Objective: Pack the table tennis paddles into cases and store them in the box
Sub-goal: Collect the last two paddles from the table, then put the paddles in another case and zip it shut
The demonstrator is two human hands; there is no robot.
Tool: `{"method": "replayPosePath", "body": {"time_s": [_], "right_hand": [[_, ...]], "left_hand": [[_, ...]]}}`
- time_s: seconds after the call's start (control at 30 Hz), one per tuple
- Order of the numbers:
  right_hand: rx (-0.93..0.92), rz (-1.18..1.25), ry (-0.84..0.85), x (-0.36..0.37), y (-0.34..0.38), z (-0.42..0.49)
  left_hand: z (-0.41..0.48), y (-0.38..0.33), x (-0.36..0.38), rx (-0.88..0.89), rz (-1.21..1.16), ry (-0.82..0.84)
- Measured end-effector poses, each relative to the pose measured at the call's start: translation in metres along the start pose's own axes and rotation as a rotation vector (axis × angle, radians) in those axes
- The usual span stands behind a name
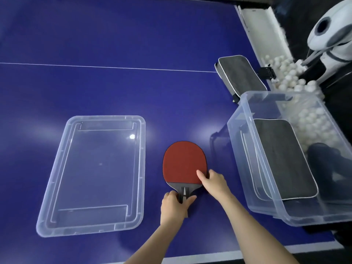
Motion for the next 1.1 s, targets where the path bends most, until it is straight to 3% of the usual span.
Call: {"method": "replayPosePath", "body": {"time_s": [0.1,0.23,0.4,0.5,0.73,0.9,1.0,1.1], "right_hand": [[-0.027,-0.120,-0.005,-0.005,0.001,0.001],[-0.007,-0.078,-0.038,-0.010,0.000,0.000],[-0.039,-0.049,-0.301,-0.051,0.022,0.006],[-0.092,0.006,-0.377,-0.083,0.045,0.023],[-0.315,0.268,-0.416,-0.191,0.117,0.071],[-0.376,0.456,-0.418,-0.302,0.128,0.124],[-0.291,0.393,-0.388,-0.358,0.105,0.179],[-0.118,0.385,-0.228,-0.371,0.061,0.231]], "left_hand": [[0.006,-0.001,-0.008,0.006,0.024,0.009],[0.020,-0.002,-0.029,-0.047,-0.079,-0.005],[0.047,-0.017,-0.052,-0.077,-0.166,-0.133],[0.061,-0.034,-0.058,-0.049,-0.155,-0.193],[0.088,-0.056,-0.055,-0.052,-0.021,-0.195],[0.093,-0.057,-0.057,-0.086,-0.022,-0.175],[0.092,-0.058,-0.056,-0.122,-0.069,-0.171],[0.092,-0.058,-0.057,-0.148,-0.092,-0.170]]}}
Point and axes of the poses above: each hand's wrist, its own z-axis towards the middle knuckle, its own x-axis out of the palm, y = z × x, the point moved 9 cm from there along z, towards the middle knuckle, and after that the axes turned 10 degrees about -z, right-handed, at the moved point
